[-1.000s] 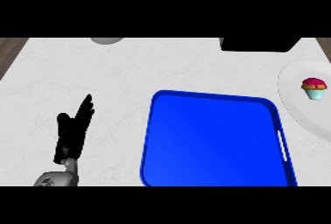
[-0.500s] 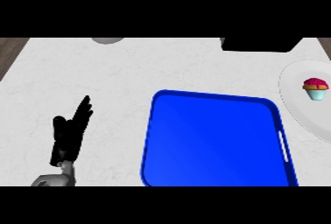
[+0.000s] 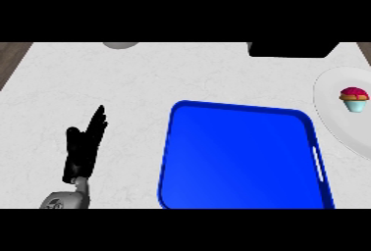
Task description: Pick the cupcake from the tray and place it in the plate
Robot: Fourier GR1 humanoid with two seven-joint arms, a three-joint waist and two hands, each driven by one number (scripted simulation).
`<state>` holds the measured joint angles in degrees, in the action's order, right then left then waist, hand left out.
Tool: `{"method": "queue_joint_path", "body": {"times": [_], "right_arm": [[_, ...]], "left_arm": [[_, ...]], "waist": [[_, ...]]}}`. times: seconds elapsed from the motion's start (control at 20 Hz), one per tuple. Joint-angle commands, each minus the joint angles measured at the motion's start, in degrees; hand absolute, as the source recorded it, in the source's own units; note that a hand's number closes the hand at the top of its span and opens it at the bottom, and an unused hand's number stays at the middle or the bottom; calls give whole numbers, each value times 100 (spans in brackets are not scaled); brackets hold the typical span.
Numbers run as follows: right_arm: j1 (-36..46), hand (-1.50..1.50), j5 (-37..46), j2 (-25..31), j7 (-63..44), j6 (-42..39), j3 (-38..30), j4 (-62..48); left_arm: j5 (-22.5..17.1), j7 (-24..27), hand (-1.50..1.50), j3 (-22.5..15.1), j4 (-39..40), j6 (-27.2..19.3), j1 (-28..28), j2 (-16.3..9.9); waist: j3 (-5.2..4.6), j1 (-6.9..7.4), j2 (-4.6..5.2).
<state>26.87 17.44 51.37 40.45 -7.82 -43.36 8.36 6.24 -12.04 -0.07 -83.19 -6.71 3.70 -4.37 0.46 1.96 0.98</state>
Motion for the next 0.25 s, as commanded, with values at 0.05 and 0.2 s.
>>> {"method": "queue_joint_path", "body": {"times": [0.05,0.2], "right_arm": [[-167,-150,-65,95,39,-12,-66,-35],[-301,-150,-7,83,44,150,-18,-42]], "left_arm": [[-85,107,0,138,135,77,62,-94],[-95,-90,0,113,5,101,81,-106]], "waist": [[5,8,9],[9,12,7]]}}
